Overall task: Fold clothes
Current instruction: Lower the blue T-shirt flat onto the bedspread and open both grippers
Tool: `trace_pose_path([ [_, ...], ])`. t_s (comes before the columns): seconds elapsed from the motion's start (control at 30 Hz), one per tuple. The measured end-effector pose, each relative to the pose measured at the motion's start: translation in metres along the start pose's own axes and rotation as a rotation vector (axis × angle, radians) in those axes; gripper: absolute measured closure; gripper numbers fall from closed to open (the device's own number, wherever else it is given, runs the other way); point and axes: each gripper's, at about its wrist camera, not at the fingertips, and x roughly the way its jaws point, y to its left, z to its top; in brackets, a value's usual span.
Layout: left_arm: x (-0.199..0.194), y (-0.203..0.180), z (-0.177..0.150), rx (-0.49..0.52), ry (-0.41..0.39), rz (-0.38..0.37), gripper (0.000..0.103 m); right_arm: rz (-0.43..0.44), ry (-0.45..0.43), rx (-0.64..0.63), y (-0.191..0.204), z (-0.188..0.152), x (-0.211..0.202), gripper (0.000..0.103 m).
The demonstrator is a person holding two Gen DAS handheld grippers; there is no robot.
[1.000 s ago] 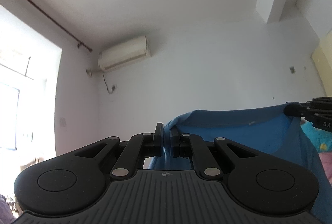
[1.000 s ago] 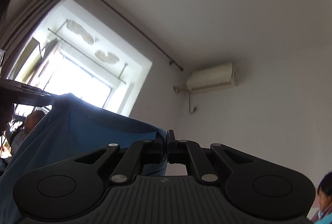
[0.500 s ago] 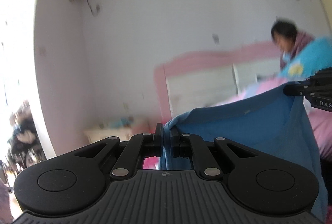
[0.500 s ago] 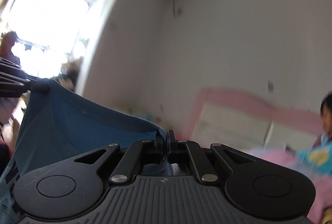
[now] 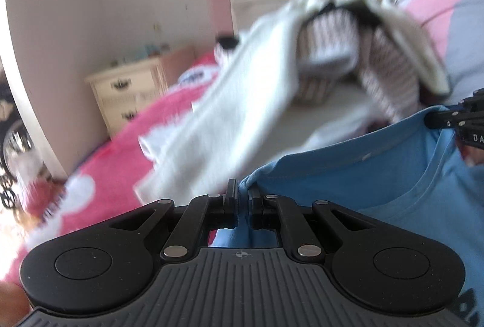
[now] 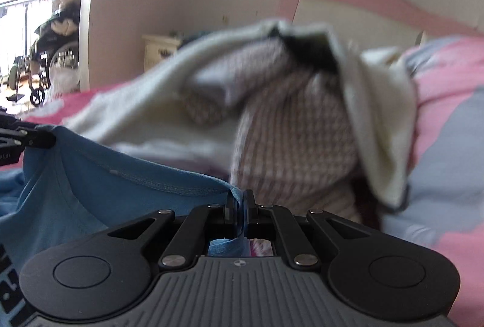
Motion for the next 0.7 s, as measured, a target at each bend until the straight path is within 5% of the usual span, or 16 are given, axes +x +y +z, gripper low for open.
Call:
trace_pose_path([
  [0.17, 0.028, 0.003, -0.024, -0.012, 0.090, 0.001, 0.093, 0.035, 0.093, 0.053, -0.011, -0.017, 0.028, 0.099],
  [0.23, 0.034, 0.004, -0.027, -0.015, 0.121, -0.001, 0.079, 0.072, 0.118, 0.075, -0.013, -0.021, 0.032, 0.097],
  [0.3, 0.030, 0.006, -0.026, -0.023, 0.121, 0.000, 0.065, 0.110, 0.097, 0.110, -0.015, -0.017, 0.028, 0.080],
  [0.37, 0.015, 0.010, -0.021, -0.025, 0.076, 0.000, 0.051, 0.136, 0.060, 0.159, -0.019, -0.013, 0.016, 0.049],
  [0.43, 0.001, 0.014, -0.015, -0.035, 0.039, 0.006, 0.034, 0.157, 0.024, 0.199, -0.022, -0.007, 0.003, 0.047],
  [0.7, -0.044, 0.033, 0.026, -0.133, 0.049, 0.137, 0.032, 0.176, -0.032, 0.308, -0.041, 0.011, -0.014, 0.035],
])
